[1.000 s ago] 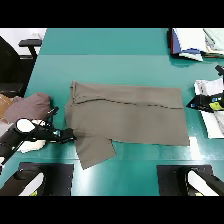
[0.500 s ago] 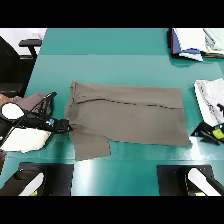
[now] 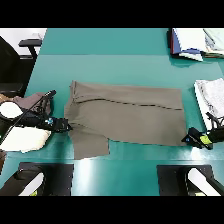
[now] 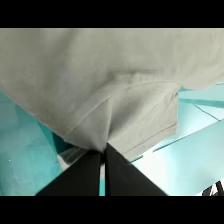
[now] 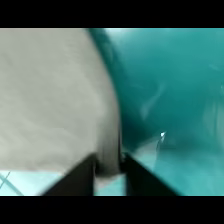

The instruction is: Fold the shirts.

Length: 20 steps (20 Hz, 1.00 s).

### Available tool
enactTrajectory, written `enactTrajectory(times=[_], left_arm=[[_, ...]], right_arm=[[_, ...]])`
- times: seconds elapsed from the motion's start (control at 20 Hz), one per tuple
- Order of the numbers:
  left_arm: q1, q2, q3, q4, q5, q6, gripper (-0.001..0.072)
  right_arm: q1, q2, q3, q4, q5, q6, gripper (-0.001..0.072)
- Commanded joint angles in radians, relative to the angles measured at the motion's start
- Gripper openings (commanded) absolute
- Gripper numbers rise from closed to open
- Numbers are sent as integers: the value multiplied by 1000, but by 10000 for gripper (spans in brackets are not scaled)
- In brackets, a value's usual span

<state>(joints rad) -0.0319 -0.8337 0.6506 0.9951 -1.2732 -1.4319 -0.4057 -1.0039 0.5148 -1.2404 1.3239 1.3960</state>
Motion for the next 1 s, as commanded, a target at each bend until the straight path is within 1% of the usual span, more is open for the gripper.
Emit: enactTrajectory(times=[0.0,0.15,0.25,0.35,0.4,0.55,0.8,0.95], left_arm=[[1,1,8,2,-8,3,22],[1,1,77,3,-25,23,22],[1,-2,131,3,7,23,21],[0,-39,182,4,39,27,21],[1,-69,212,3,55,32,21],[1,-204,319,3,115,84,22],[1,-507,537,-2,259,174,23],[1,-660,638,-11,353,183,23]], right_arm=[[51,17,-4,8,-10,-3,16],[51,94,89,7,45,-3,15],[51,112,186,10,85,-3,15],[52,92,284,18,94,-3,15],[58,62,334,18,94,-3,15],[122,-64,467,18,85,-2,15],[218,-347,721,19,18,22,16],[263,-494,849,19,0,25,16]])
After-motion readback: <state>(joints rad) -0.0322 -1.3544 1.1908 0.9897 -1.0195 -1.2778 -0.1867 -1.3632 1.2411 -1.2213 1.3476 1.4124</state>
